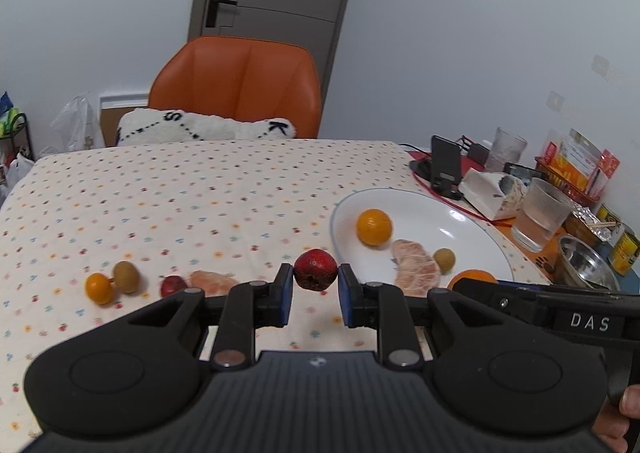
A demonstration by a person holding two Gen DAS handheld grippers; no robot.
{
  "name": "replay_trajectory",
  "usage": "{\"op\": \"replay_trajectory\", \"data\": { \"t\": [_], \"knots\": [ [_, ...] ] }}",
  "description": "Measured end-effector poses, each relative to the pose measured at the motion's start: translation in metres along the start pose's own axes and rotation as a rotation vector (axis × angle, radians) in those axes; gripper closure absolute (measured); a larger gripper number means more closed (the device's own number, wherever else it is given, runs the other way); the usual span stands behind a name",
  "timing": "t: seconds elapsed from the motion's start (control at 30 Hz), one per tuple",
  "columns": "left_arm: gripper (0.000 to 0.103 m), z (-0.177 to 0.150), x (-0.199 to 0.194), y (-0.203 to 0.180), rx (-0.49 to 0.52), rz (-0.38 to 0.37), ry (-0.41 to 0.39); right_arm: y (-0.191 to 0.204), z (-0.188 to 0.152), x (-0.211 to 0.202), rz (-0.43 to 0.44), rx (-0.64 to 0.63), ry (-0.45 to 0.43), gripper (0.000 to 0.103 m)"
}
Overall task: Organize fruits
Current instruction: 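Carry the orange and plum onto the white plate and open both grippers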
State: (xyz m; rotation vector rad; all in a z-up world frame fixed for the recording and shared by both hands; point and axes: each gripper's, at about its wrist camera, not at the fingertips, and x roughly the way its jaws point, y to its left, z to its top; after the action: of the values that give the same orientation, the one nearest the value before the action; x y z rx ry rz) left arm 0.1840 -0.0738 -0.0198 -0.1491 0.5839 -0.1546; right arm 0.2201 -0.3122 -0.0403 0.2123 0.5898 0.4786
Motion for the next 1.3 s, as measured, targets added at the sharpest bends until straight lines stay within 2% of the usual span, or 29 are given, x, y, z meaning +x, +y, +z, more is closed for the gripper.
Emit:
{"op": "replay_trajectory", "data": {
  "t": [0.53,1.3],
  "knots": [
    [0.081,0.001,0.029,-0.039,0.059,-0.036,0.038,-0.047,0.000,-0.010,-0.078,0.065,-0.028,0.064],
    [0.079,-0.004,0.061,-0.058,0.099,-0.042,0.096,-0.057,-0.002,0.006,-0.045,0.066,-0.028,0.063]
  ]
}}
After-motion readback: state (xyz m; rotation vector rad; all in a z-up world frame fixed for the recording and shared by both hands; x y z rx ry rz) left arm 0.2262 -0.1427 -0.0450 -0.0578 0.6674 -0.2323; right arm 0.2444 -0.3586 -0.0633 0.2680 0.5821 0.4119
